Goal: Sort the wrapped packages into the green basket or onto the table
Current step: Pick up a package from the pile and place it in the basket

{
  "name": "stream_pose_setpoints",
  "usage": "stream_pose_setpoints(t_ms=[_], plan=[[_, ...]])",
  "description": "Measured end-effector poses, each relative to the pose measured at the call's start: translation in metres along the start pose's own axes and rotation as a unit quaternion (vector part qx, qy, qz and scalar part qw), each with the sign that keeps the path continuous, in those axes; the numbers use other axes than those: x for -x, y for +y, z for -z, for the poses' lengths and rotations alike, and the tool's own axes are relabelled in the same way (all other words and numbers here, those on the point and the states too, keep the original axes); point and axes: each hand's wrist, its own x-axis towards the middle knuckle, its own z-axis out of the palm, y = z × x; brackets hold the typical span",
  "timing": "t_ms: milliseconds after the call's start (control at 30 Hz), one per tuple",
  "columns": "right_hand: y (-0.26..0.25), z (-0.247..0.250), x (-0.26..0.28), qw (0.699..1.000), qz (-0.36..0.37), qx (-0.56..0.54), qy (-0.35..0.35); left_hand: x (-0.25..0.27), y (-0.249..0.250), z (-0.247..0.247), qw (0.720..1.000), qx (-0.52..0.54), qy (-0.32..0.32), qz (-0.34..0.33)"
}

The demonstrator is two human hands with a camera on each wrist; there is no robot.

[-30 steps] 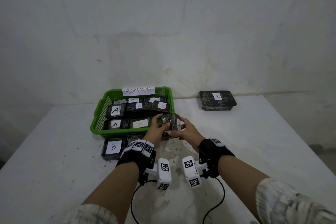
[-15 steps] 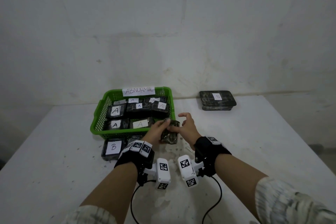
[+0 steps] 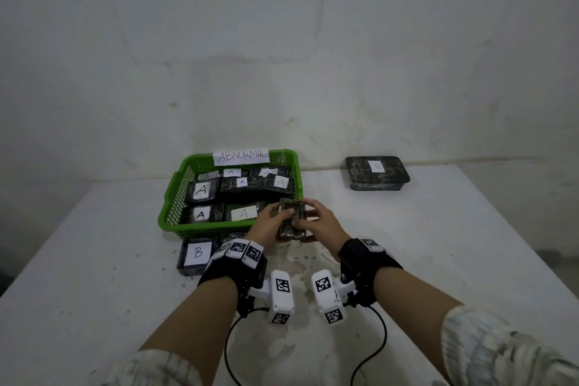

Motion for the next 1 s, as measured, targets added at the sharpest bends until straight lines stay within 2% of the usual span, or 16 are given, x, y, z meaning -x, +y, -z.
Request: stream_pose_setpoints(t_ms=[67,233,400,533,600,733,867,1000], plan=[[0.0,0.001,0.0,1.0,0.005,0.017,-0.026,0.0,0.001,0.001,1.0,-0.008,0.003,-0.006],[0.002,0.003,-0.002,1.0,0.006,0.019,-0.016,-0.001,-0.003,0.0,0.999,-0.052,-0.001,-0.011],[0.003,0.005,0.001,0.996,-0.008,-0.039,-0.078,-0.002,-0.003,0.004,0.998,0.048,0.034,-0.001],[0.003,0.006,-0.001,0.998,0.01,-0.044,-0.054,0.003,-0.002,0.004,0.989,0.104,-0.038,0.096],[0.002,0.005,-0.002,0.998,0.022,-0.041,-0.03,0.006,-0.001,0.003,0.985,0.106,-0.065,0.119],[0.003,-0.001,-0.004,0.999,0.043,-0.01,0.003,0.008,0.0,0.0,0.983,0.103,-0.08,0.128],[0.001,-0.001,-0.002,0.998,0.048,0.025,-0.033,0.011,0.002,0.001,0.981,0.116,-0.079,0.132],[0.01,-0.001,0.0,0.994,0.086,0.053,-0.043,0.014,0.004,-0.001,0.983,0.137,-0.077,0.094]])
